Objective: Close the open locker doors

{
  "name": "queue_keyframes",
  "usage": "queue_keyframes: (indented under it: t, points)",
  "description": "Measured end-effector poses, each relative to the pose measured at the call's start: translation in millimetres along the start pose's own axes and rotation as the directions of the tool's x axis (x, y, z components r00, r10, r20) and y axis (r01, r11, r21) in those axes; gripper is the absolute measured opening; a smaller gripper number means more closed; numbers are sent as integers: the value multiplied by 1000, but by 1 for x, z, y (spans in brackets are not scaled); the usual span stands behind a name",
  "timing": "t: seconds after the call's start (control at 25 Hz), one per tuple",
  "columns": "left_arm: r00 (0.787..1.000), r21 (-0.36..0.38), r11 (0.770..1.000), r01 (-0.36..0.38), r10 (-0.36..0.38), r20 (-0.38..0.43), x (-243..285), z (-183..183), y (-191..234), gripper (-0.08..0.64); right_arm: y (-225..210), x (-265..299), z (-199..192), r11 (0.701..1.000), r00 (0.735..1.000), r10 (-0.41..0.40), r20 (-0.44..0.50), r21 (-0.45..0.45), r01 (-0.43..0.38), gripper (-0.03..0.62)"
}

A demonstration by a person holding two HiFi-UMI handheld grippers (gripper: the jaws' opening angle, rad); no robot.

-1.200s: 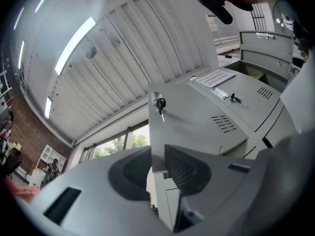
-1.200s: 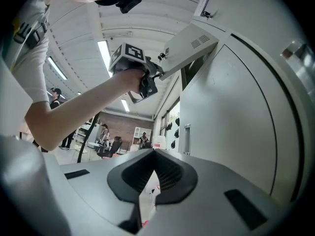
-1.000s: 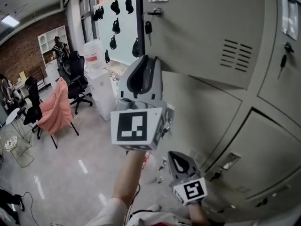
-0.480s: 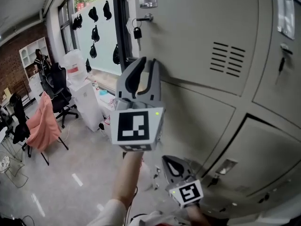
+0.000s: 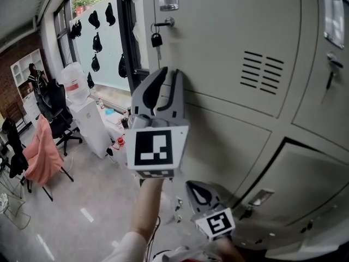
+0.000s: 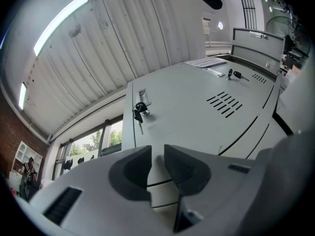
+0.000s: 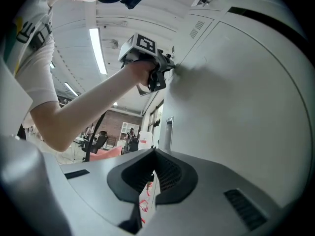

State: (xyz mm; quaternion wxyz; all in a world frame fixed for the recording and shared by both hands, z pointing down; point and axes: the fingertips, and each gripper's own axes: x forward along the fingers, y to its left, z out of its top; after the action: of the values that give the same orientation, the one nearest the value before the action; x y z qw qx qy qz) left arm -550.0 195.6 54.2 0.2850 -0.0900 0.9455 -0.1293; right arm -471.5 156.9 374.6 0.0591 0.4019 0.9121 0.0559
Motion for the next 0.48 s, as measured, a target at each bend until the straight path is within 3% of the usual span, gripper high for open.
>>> queue_keyframes:
  t: [0.28,0.48]
  points:
    - [999,-72,997,23,-21,28,1,-1,-1,69,5,7,-5,1000,1000,2,-13,3,-1,5]
    - [999,-58,997,42,-40,37,1,-3,1,69,7,7,-9,1000,999,-18,-28,-3,18,5]
